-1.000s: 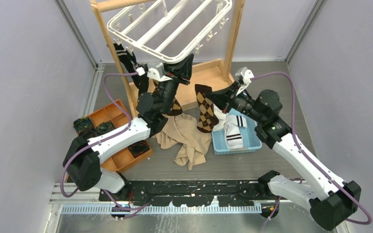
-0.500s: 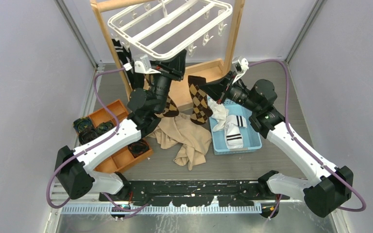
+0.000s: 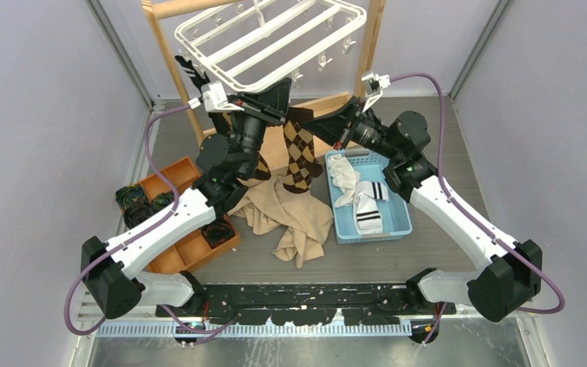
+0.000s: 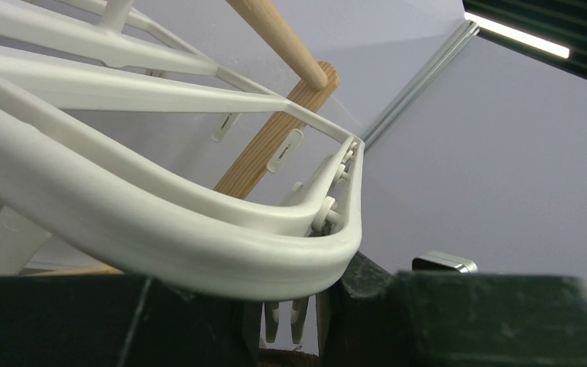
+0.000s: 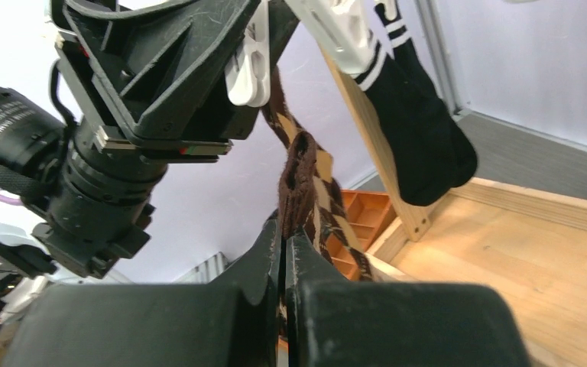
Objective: Clip the socks to the hanger
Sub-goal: Clamp the sock onto the hanger.
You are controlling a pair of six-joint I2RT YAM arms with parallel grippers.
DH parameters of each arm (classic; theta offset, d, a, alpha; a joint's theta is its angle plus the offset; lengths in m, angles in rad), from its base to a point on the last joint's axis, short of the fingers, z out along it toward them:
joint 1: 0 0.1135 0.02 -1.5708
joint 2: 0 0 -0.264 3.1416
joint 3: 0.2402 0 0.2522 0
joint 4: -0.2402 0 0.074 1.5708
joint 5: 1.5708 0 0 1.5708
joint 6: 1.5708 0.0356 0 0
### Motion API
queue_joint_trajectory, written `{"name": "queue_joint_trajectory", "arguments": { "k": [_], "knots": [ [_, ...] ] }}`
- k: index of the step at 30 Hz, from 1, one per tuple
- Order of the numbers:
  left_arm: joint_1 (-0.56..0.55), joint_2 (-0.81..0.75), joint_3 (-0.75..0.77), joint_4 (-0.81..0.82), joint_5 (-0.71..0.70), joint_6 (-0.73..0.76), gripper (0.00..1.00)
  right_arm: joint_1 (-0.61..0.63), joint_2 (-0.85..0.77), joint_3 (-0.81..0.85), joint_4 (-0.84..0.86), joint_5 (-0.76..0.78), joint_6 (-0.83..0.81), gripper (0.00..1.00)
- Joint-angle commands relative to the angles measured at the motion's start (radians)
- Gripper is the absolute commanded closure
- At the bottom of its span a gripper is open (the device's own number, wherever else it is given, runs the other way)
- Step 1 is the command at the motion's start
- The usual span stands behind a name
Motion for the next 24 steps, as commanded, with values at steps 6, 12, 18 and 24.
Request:
{"name": "queue_joint_trajectory", "arguments": {
  "k": [6, 12, 18, 24],
  "knots": [
    [0.024, -0.042, 0.04, -0.003, -0.01, -0.081, 1.0, -0.004, 0.033, 0.103, 0.181, -0.136, 0.203, 0.99],
    [0.032, -0.047, 0.038, -0.001, 0.006, -0.107, 1.0, -0.003, 0.04, 0.108, 0.177, -0.164, 0.219, 0.99],
    [0.038, -0.052, 0.034, 0.01, 0.015, -0.133, 1.0, -0.003, 0.057, 0.1, 0.249, -0.228, 0.296, 0.99],
    [0.045, -0.052, 0.03, 0.02, 0.031, -0.153, 1.0, -0.003, 0.058, 0.081, 0.383, -0.275, 0.375, 0.99]
  ]
}}
